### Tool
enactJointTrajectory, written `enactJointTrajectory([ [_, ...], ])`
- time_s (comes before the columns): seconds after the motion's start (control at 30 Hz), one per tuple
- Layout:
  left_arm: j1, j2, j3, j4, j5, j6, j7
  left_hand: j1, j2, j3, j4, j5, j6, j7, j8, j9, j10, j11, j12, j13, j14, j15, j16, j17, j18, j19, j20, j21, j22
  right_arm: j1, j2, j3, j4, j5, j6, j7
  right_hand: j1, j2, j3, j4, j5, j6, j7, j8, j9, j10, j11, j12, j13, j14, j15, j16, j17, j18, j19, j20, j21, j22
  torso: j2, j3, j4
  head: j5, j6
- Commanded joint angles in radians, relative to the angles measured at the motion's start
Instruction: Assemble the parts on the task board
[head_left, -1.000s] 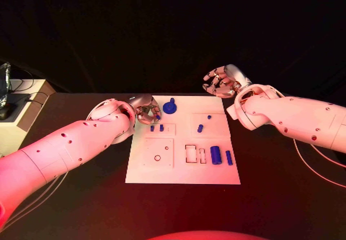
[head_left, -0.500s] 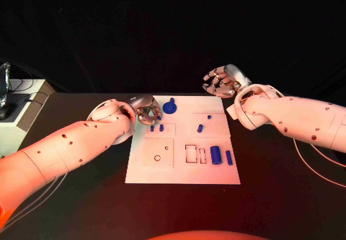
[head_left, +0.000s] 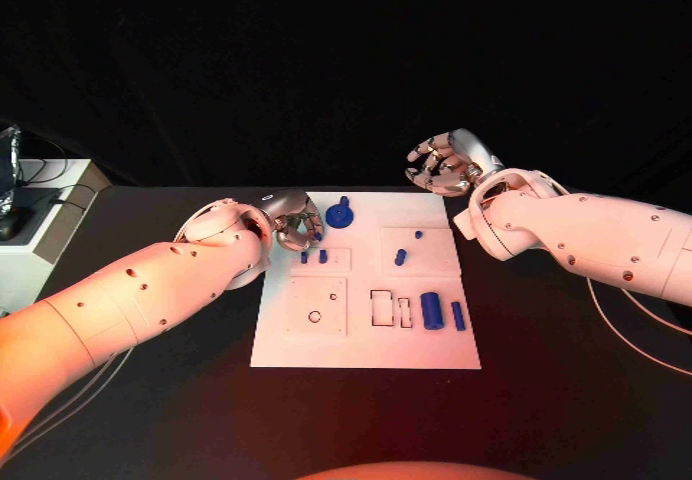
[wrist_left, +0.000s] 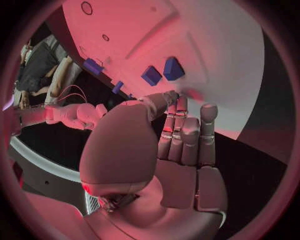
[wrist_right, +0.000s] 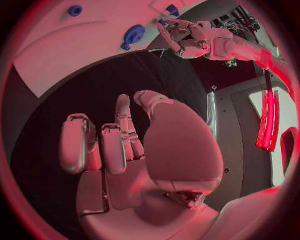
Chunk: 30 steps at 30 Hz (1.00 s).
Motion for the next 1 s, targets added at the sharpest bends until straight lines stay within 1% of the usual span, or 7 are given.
enactJointTrajectory([
  [0.03, -0.004, 0.004, -0.011, -0.003, -0.023, 0.052, -0.013, -0.012, 0.001, -0.001, -0.005, -0.006, 0.007, 0.003, 0.004, 0.000, 0.006, 0.002, -0.004, 0.000, -0.008, -0.002, -0.005, -0.002, -0.010, -0.008, 0.003, -0.007, -0.001, 0.000, 0.000, 0.000, 0.001, -0.011, 0.008, 0.004, -0.004, -0.003, 0.007, 0.000, 0.003, 0.006, 0.001, 0.003, 0.001, 0.001, -0.008, -0.004, -0.001, 0.036, -0.008, -0.005, -0.001, 0.014, -0.001, -0.010, -0.004, 0.046, 0.000, -0.0004, -0.0002, -0.001, -0.001],
  [0.17, -0.004, 0.006, -0.023, -0.007, -0.039, 0.056, -0.014, -0.012, 0.002, -0.001, -0.005, -0.006, 0.008, 0.003, 0.004, 0.001, 0.006, 0.002, -0.003, 0.000, -0.008, -0.002, -0.005, -0.002, -0.010, -0.008, 0.003, -0.007, -0.002, 0.000, 0.000, 0.000, 0.001, -0.011, 0.009, 0.004, -0.004, -0.003, 0.007, 0.000, 0.003, 0.006, 0.001, 0.003, 0.001, 0.001, -0.008, -0.004, -0.001, 0.036, -0.008, -0.005, -0.001, 0.014, -0.001, -0.010, -0.004, 0.046, 0.000, -0.0005, -0.0007, -0.003, -0.002],
  [0.27, -0.004, 0.007, -0.028, -0.007, -0.048, 0.050, -0.010, -0.012, 0.003, -0.001, -0.005, -0.006, 0.008, 0.003, 0.005, 0.001, 0.006, 0.002, -0.003, 0.001, -0.007, -0.002, -0.004, -0.001, -0.010, -0.009, 0.003, -0.007, -0.002, 0.000, -0.001, 0.000, 0.002, -0.011, 0.008, 0.003, -0.004, -0.003, 0.007, 0.000, 0.003, 0.006, 0.001, 0.003, 0.001, 0.001, -0.008, -0.004, -0.001, 0.036, -0.008, -0.005, -0.001, 0.014, -0.001, -0.010, -0.004, 0.046, 0.001, -0.0008, -0.0009, -0.003, -0.002],
  [0.37, -0.004, 0.006, -0.031, -0.006, -0.052, 0.036, -0.004, -0.012, 0.004, -0.001, -0.006, -0.006, 0.010, 0.002, 0.006, 0.001, 0.007, 0.001, -0.002, 0.002, -0.006, -0.003, -0.004, 0.004, -0.011, -0.005, 0.003, -0.004, 0.003, 0.000, -0.002, 0.000, 0.002, -0.011, 0.008, 0.002, -0.007, -0.004, 0.008, -0.001, 0.003, 0.006, 0.001, 0.003, 0.002, 0.002, -0.008, -0.005, -0.004, 0.036, -0.008, -0.006, -0.001, 0.015, -0.001, -0.010, -0.006, 0.045, 0.000, -0.0007, -0.0005, -0.004, -0.002],
  [0.73, -0.004, 0.002, -0.034, -0.002, -0.049, 0.006, 0.005, -0.015, 0.003, -0.003, -0.009, -0.007, 0.007, 0.002, 0.005, 0.001, 0.004, 0.001, -0.001, 0.004, -0.002, -0.004, -0.002, 0.014, -0.011, -0.005, 0.002, -0.005, 0.002, 0.000, -0.001, 0.000, 0.000, -0.011, 0.007, 0.003, -0.007, -0.004, 0.008, -0.001, 0.003, 0.006, 0.001, 0.003, 0.002, 0.002, -0.008, -0.005, -0.004, 0.036, -0.008, -0.007, -0.002, 0.015, -0.001, -0.010, -0.006, 0.045, 0.000, -0.0010, 0.0005, -0.004, -0.002],
  [0.87, -0.004, -0.001, -0.034, 0.000, -0.042, -0.003, 0.006, -0.019, 0.002, -0.002, -0.017, -0.006, -0.026, 0.008, -0.014, -0.006, -0.006, 0.006, -0.001, 0.009, -0.008, 0.000, -0.004, 0.011, -0.010, -0.010, 0.003, -0.010, -0.003, 0.000, 0.000, 0.000, -0.001, -0.011, 0.007, 0.003, -0.007, -0.004, 0.008, -0.001, 0.003, 0.006, 0.001, 0.003, 0.002, 0.002, -0.008, -0.005, -0.004, 0.036, -0.008, -0.007, -0.002, 0.015, -0.001, -0.010, -0.006, 0.045, 0.000, -0.0013, 0.0004, -0.004, -0.002],
  [1.0, -0.004, -0.003, -0.034, 0.001, -0.037, -0.008, 0.006, -0.026, -0.003, 0.000, -0.022, -0.006, -0.072, 0.010, -0.044, -0.018, -0.020, 0.005, 0.001, 0.015, -0.013, 0.000, -0.005, 0.008, -0.009, -0.014, 0.005, -0.014, -0.007, 0.000, 0.000, 0.000, -0.001, -0.011, 0.007, 0.003, -0.008, -0.005, 0.007, -0.001, 0.003, 0.005, 0.001, 0.002, 0.002, 0.002, -0.008, -0.006, -0.006, 0.036, -0.008, -0.008, -0.003, 0.015, -0.001, -0.010, -0.007, 0.045, 0.000, -0.0013, 0.0008, -0.004, -0.002],
])
